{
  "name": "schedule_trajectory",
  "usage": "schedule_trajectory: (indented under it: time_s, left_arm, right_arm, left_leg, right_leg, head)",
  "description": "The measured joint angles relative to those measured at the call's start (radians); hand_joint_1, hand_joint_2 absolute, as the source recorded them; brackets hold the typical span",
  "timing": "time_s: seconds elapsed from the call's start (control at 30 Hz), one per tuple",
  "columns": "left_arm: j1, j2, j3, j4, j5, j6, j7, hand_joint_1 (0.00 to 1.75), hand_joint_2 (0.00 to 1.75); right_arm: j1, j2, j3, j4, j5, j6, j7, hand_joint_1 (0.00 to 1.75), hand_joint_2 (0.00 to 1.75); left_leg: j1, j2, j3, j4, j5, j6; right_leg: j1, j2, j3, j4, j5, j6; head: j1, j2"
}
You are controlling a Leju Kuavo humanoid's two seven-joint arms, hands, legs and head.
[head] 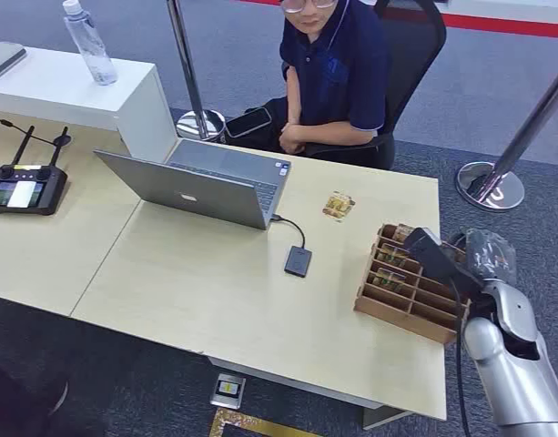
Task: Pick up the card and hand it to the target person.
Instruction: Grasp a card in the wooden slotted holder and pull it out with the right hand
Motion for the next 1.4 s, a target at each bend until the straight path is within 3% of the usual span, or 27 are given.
schedule_trajectory:
  time_s: [0.37, 0.9, 1.13, 1.4]
  left_arm:
    - [0.0, 0.0, 0.001, 0.0, -0.002, 0.0, 0.0, 0.0, 0.0]
    - [0.0, -0.003, 0.001, 0.0, 0.003, 0.0, 0.0, 0.0, 0.0]
    - [-0.002, -0.009, 0.001, 0.0, -0.016, -0.002, -0.005, 0.0, 0.0]
    - [-0.008, -0.011, -0.002, 0.0, -0.033, -0.008, -0.008, 0.0, 0.0]
  right_arm:
    - [0.004, 0.003, 0.002, -0.05, 0.017, -0.01, -0.018, 1.51, 1.75]
    - [0.029, 0.01, 0.013, -0.298, 0.032, -0.084, -0.069, 1.67, 1.75]
    - [0.001, 0.083, 0.058, -0.329, 0.054, -0.094, -0.068, 1.68, 1.75]
    - [-0.066, 0.198, 0.143, -0.163, 0.088, -0.091, -0.068, 1.75, 1.75]
  left_leg:
    - [0.0, 0.0, 0.0, 0.0, 0.0, 0.0]
    - [0.0, 0.0, -0.001, 0.0, 0.0, 0.0]
    - [0.0, 0.0, -0.001, 0.0, 0.0, 0.0]
    - [0.0, 0.001, -0.001, 0.0, 0.001, 0.0]
  right_leg:
    - [0.0, 0.0, 0.0, 0.0, 0.0, 0.0]
    - [0.0, 0.0, 0.0, 0.0, 0.0, 0.0]
    - [0.0, 0.0, 0.0, 0.001, 0.0, 0.0]
    - [0.001, 0.0, 0.0, 0.002, 0.0, 0.0]
  head:
    - [0.0, 0.0]
    - [0.0, 0.0]
    - [0.0, 0.0]
    - [0.0, 0.0]
